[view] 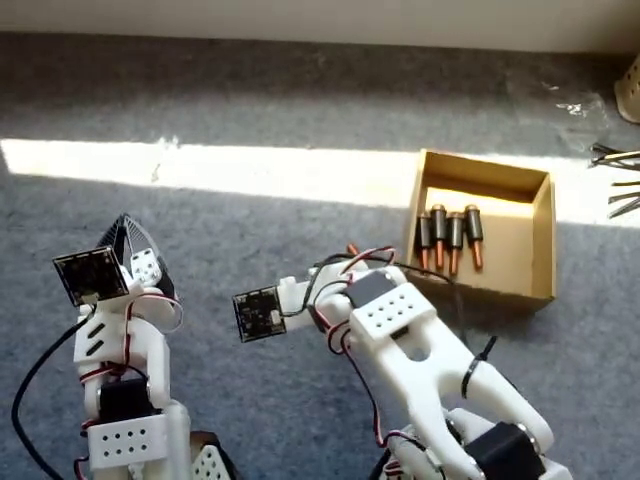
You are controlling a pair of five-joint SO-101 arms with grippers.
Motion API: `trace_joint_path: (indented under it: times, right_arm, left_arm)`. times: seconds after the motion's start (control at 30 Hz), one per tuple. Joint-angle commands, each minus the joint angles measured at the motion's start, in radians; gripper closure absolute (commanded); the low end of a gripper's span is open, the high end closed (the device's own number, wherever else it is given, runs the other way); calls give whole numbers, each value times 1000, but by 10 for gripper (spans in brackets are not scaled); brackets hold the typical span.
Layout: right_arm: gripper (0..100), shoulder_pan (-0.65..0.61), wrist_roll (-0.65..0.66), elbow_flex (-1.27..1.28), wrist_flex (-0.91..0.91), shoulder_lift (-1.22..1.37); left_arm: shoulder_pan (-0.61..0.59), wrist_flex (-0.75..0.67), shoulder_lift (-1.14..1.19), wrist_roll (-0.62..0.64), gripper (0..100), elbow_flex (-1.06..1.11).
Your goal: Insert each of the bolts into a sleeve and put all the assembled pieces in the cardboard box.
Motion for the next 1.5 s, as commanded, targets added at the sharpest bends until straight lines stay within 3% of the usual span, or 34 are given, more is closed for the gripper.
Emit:
trace_joint_path:
  times: [0.0, 0.23, 0.93, 1.17, 1.37, 1.47]
  right_arm:
    - [822, 13, 11, -15, -28, 54]
    - [822, 41, 106, -12, -30, 79]
    - [822, 59, 104, -33, -117, 249]
    - [896, 58, 101, -38, -117, 249]
    - [955, 58, -81, -119, -117, 249]
    - [993, 58, -106, -134, -117, 249]
  left_arm:
    - [-7, -23, -15, 3, 973, -2]
    - [-7, -23, -15, 3, 973, -2]
    - [-5, -23, -15, 2, 973, 1]
    - [-5, -23, -15, 2, 973, 2]
    - [-5, -23, -15, 2, 973, 2]
    - [-5, -23, -15, 2, 973, 2]
